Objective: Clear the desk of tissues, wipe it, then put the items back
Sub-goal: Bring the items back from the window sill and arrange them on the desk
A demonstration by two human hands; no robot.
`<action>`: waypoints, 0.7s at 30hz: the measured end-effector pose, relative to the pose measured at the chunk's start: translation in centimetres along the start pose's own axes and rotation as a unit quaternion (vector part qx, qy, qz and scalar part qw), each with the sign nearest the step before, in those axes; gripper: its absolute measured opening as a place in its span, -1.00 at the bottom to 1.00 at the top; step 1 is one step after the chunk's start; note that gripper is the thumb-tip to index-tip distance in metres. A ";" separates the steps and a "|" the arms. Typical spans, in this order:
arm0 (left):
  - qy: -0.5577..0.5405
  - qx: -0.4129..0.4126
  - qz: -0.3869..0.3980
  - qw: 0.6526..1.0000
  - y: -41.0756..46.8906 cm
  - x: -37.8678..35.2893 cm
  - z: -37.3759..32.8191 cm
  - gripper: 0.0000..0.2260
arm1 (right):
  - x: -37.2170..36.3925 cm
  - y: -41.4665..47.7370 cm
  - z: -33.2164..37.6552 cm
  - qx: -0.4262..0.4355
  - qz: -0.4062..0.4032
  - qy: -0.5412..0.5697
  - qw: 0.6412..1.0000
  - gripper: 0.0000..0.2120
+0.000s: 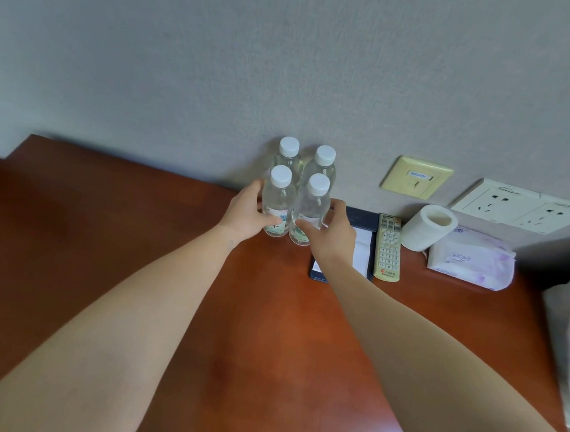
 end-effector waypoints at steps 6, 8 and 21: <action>0.000 0.000 0.007 1.000 -0.1 -0.1 0.1 -0.44 | -0.2 0.0 -0.2 0.003 -0.001 -0.008 1.000 -0.47; 0.015 0.006 0.013 1.000 -0.3 -0.1 0.1 -0.41 | -0.2 0.1 -0.2 -0.002 0.004 -0.013 1.000 -0.46; 0.327 0.075 0.112 0.935 -8.3 1.3 -1.2 -0.17 | -0.6 -4.1 0.3 -0.139 0.140 -0.072 0.978 -0.50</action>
Point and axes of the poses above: each hand's wrist, its own y-axis towards the middle knuckle, its own x-axis out of the back of the hand, z = x × y, the point moved 4 cm from there along y, towards the middle knuckle, and after that the axes turned 9 degrees about z, right-handed, at the moved point
